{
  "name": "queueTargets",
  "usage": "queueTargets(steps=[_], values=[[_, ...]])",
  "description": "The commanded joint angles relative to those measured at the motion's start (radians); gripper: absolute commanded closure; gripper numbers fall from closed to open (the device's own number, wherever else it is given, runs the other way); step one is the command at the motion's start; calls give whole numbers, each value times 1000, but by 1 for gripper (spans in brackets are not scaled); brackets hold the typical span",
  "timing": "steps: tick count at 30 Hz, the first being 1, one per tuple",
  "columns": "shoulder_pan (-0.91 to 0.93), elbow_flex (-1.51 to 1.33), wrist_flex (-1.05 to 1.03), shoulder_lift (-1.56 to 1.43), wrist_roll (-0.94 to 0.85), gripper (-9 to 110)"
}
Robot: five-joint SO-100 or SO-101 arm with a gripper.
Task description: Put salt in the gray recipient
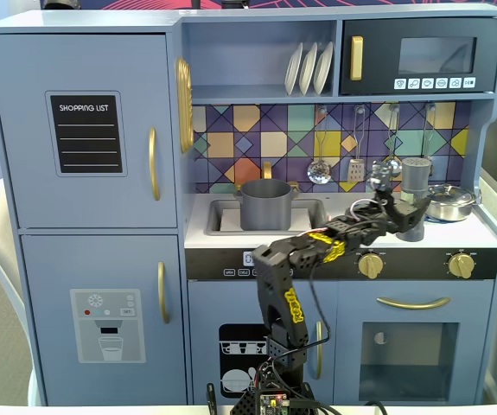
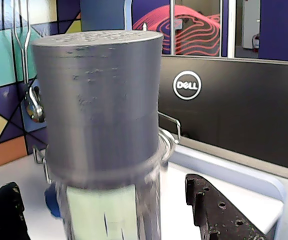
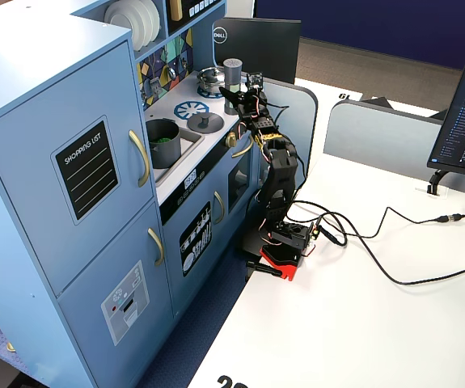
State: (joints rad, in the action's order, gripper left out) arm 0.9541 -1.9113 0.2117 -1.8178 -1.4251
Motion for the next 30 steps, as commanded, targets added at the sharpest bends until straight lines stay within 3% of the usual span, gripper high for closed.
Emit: queueTargets(steps=[1,12,15,17,23,30], values=[[-9,189,0,81,12,59],[-43,351,-37,230,-15,71],[-52,368,-41,236,-28,81],[-58,367,-20,222,-28,99],[-71,347,-69,57,156,101],[-187,318,-311,-244,598,101]])
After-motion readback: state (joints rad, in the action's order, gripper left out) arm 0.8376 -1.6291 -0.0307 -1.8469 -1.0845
